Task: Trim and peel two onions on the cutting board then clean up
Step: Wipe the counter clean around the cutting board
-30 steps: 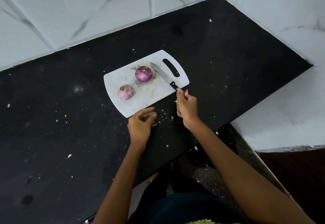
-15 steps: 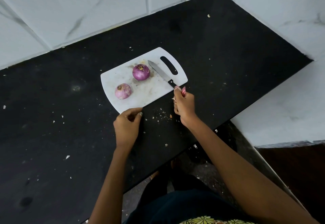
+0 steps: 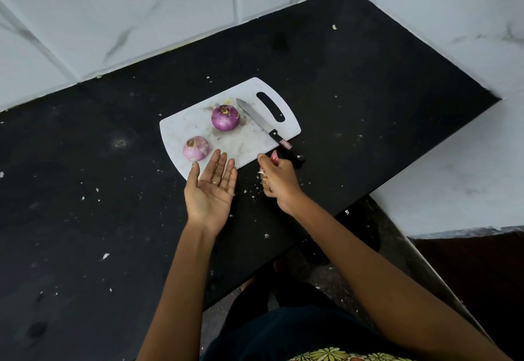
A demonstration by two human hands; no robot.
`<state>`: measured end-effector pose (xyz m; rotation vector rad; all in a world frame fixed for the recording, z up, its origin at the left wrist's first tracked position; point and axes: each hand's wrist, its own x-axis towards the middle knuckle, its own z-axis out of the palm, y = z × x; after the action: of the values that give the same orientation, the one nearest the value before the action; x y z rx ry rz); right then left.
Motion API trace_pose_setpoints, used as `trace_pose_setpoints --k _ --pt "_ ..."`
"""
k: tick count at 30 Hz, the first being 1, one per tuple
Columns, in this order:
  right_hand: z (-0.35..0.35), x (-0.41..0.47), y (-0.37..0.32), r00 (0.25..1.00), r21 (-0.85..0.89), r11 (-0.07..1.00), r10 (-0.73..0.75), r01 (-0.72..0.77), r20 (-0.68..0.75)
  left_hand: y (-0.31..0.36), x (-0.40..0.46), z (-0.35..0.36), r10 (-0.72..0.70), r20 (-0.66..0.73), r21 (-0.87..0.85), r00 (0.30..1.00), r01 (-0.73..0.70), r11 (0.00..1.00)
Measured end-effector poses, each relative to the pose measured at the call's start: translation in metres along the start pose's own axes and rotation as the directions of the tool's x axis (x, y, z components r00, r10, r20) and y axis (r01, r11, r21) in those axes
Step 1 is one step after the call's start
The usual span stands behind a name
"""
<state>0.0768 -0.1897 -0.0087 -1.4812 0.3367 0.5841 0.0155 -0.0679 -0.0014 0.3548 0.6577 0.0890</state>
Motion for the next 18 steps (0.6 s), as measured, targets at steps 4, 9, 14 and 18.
trace_pose_setpoints --k 4,9,14,18 --pt "0.018 -0.006 0.001 0.999 0.131 0.990 0.048 -0.045 -0.020 -0.011 -0.005 0.018 -0.017 0.032 -0.013 0.999 0.017 1.000" --pt "0.030 -0.009 -0.002 0.996 0.179 0.984 0.033 -0.017 -0.087 -0.026 -0.011 0.038 0.057 -0.022 0.089 0.998 -0.055 0.995" --pt "0.037 -0.013 0.002 0.994 0.096 0.992 -0.080 0.088 -0.079 -0.037 -0.013 0.052 0.297 -0.099 0.438 0.950 -0.226 0.870" --pt "0.041 -0.013 0.005 0.991 0.034 0.991 -0.126 0.128 -0.050 -0.041 -0.014 0.057 0.414 -0.010 0.661 0.910 -0.305 0.686"
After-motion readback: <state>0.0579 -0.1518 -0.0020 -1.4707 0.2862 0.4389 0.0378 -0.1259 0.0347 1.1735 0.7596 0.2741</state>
